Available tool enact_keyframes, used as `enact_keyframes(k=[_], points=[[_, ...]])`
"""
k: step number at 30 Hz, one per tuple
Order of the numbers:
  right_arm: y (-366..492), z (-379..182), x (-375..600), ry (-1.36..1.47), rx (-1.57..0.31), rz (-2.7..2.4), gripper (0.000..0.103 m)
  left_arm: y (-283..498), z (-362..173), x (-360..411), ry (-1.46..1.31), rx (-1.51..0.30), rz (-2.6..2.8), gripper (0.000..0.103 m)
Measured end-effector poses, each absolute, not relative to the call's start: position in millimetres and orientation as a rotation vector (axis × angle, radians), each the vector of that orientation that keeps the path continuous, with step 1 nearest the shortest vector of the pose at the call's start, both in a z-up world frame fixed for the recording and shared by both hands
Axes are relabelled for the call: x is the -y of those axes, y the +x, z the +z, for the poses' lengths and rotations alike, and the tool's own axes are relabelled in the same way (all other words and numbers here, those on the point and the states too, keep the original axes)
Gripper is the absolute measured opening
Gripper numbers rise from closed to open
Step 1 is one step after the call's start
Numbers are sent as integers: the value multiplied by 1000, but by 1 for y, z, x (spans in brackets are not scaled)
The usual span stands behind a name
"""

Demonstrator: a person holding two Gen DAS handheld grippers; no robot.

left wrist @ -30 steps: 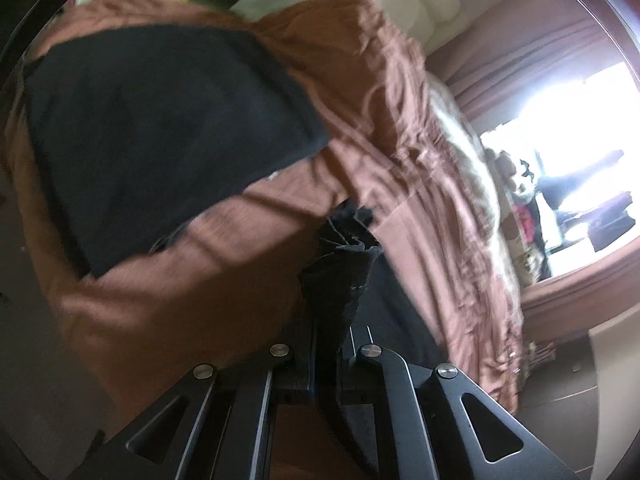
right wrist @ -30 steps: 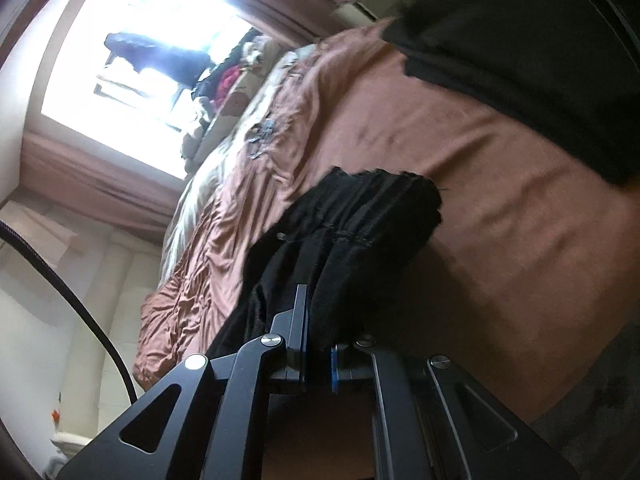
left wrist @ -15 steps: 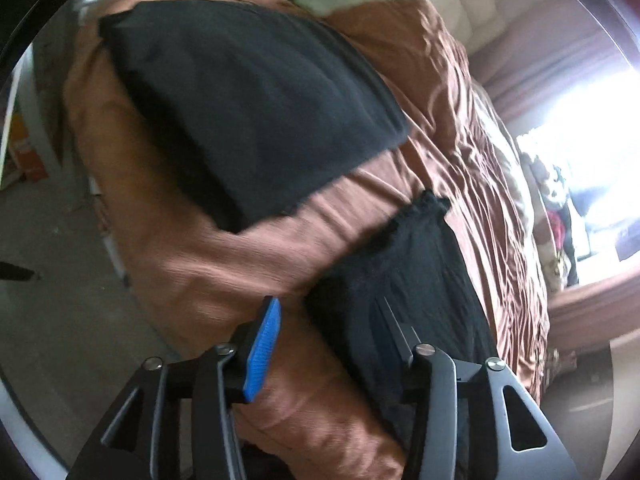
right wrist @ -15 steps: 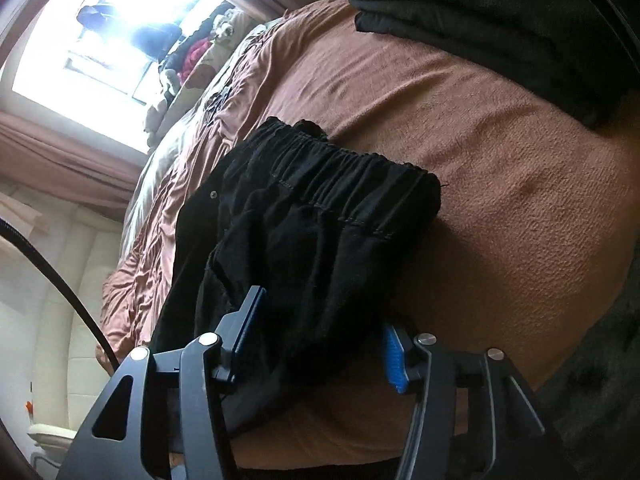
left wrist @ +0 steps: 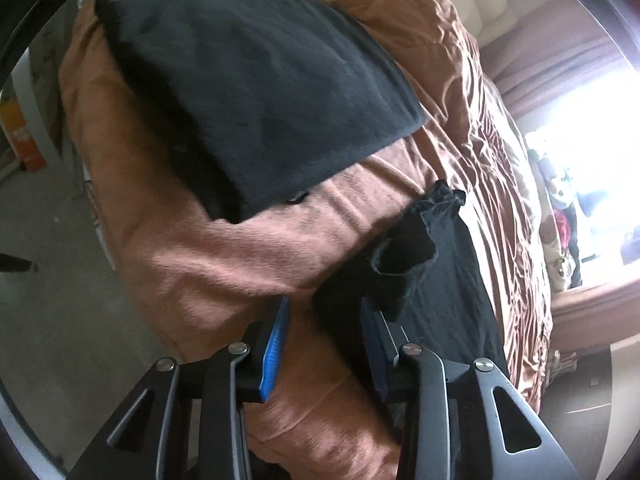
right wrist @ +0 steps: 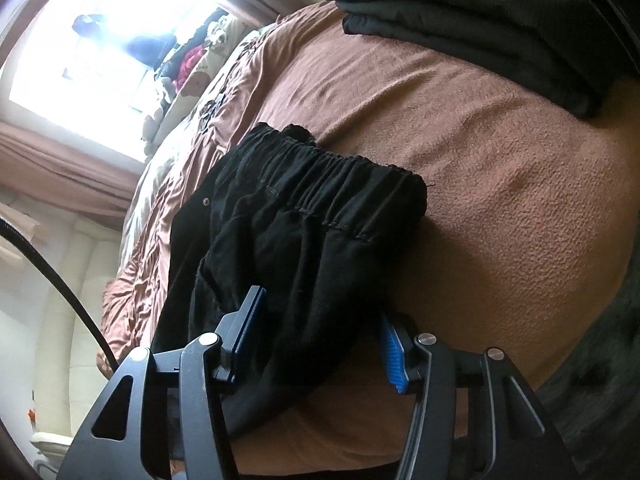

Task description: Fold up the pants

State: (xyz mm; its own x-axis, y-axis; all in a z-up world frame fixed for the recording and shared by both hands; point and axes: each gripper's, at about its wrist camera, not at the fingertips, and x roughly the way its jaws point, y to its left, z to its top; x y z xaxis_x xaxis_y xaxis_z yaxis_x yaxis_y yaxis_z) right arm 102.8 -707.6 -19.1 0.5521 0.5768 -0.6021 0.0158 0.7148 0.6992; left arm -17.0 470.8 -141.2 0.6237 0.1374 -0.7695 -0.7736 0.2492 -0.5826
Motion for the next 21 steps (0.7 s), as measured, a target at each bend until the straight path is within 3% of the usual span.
enact_keyframes(k=[9,16,18,19,21], points=[[110,-29,713,769,-909,369,51,-14,-152,-454,-1185,-626,679,33],[126,-39,711,827,-899,385,51,-11,-153,-458,-1161,-577,750,19],[129,-34,712,801,-888,363,31,-9,-148,-457,-1131,-577,758,18],[131,-30,713,785,-882,351,15,-11,-144,-457,-1126,-565,757,17],[131,-22,714,771,-864,363,8,-14,-141,-459,-1145,-553,759,16]])
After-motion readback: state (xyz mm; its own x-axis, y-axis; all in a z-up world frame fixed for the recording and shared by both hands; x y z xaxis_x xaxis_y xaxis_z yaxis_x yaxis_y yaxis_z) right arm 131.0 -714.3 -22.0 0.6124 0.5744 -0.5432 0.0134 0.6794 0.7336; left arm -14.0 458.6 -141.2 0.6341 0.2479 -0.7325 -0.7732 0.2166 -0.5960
